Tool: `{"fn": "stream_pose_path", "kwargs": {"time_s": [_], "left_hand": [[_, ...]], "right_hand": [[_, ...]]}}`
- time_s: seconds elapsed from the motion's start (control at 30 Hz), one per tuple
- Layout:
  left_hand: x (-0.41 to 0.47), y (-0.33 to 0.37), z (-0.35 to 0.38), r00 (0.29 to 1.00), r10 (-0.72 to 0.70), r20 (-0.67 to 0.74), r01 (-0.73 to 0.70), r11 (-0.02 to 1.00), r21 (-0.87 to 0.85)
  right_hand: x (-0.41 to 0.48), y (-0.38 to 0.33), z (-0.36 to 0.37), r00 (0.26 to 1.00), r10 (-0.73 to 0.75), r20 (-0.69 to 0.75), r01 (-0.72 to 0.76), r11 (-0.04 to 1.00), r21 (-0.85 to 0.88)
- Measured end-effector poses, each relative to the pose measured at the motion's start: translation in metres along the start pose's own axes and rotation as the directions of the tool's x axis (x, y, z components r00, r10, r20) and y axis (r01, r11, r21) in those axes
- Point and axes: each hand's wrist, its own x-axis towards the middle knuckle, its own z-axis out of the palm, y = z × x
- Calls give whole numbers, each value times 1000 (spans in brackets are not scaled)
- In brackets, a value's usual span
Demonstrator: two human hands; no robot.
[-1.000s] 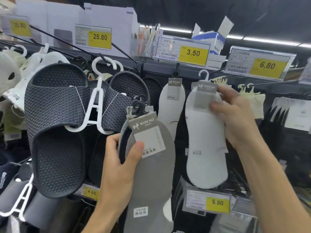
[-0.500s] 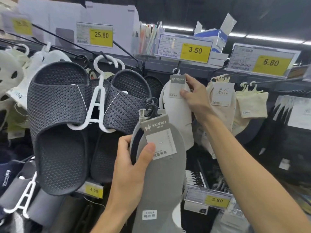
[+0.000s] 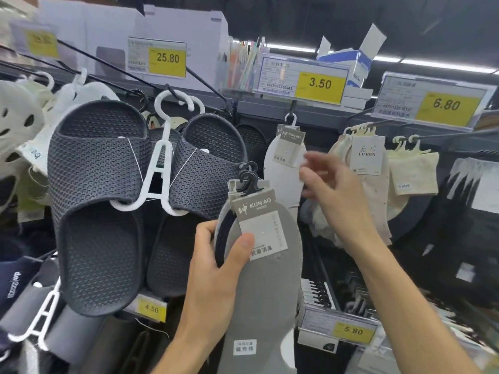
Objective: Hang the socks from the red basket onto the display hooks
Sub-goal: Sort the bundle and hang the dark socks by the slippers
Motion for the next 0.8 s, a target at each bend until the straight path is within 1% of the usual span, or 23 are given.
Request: {"fn": "stream_pose_path", "kwargs": {"time_s": [0.07,0.1,0.17,0.2,0.33,0.47,0.57,0.63,0.73,0.8], "left_hand": [[1,-2,1,1000,6,2,-6,1000,-1],[2,-2,2,1000,6,6,-6,1000,-7],[2,-3,6,1000,-4,26,4,1000,-25],[2,-4,8,999,-16,43,18,999,-37],[0,-8,13,988,-91,123,106,987,-123],[1,-7,15,980,-118,158,143,977,-157],[4,-4,17,984,-113,136,138,972,-188],[7,-3,16,990,-98,104,117,975,-189],[11,-1,13,997,-48,57,57,985,-161],[13,0,8,1000,-2,16,3,993,-122]], "right_hand": [[-36,-17,-5,991,5,133,-15,997,72],[-50,-21,-5,983,-1,182,-10,998,56],[-68,-25,-5,975,16,223,-8,999,-38],[-72,-24,-5,975,33,220,-20,998,-64],[-70,-18,-14,980,80,182,-72,996,-50],[-67,-13,-20,975,125,182,-139,988,67],[-68,-12,-21,973,143,183,-172,972,158],[-70,-12,-20,968,138,209,-181,962,203],[-69,-14,-19,960,133,245,-186,960,211],[-64,-14,-20,961,131,245,-188,956,225]]}}
